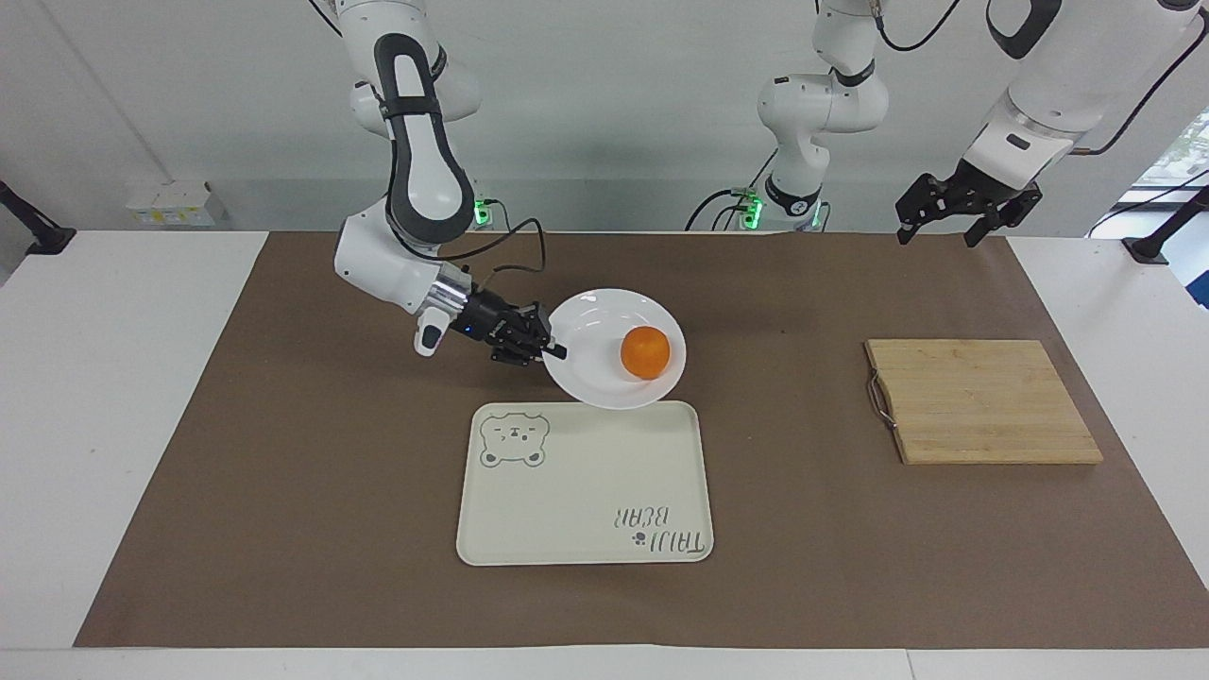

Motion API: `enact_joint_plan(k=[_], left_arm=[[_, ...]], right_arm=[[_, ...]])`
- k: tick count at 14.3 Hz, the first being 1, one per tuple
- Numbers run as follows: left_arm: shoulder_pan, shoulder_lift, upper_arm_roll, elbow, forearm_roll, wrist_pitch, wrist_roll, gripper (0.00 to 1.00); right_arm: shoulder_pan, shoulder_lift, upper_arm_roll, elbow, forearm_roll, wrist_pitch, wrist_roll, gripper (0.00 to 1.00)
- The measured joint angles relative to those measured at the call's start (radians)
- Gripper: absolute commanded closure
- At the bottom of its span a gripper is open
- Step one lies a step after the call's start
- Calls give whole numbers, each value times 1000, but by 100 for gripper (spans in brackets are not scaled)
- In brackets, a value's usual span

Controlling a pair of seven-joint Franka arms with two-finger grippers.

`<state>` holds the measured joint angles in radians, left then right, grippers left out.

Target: Place orange and plate with both arms

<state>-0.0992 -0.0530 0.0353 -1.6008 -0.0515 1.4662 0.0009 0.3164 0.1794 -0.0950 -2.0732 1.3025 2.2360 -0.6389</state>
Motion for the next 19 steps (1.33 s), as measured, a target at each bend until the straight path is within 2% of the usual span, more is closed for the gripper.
enact_joint_plan(k=[4,10,13,19], left_arm=[[0,0,0,0,0,0,0,0],[0,0,0,0,0,0,0,0],[0,0,0,0,0,0,0,0],[0,0,0,0,0,0,0,0]], right_arm=[[-49,128,-1,228,-33,-36,128,100],[-91,399,-2,503,-50,-55,147,100],[-93,466,-2,544,-145,-57,154,100],[-116,470,-3,534,-189,-97,153,100]])
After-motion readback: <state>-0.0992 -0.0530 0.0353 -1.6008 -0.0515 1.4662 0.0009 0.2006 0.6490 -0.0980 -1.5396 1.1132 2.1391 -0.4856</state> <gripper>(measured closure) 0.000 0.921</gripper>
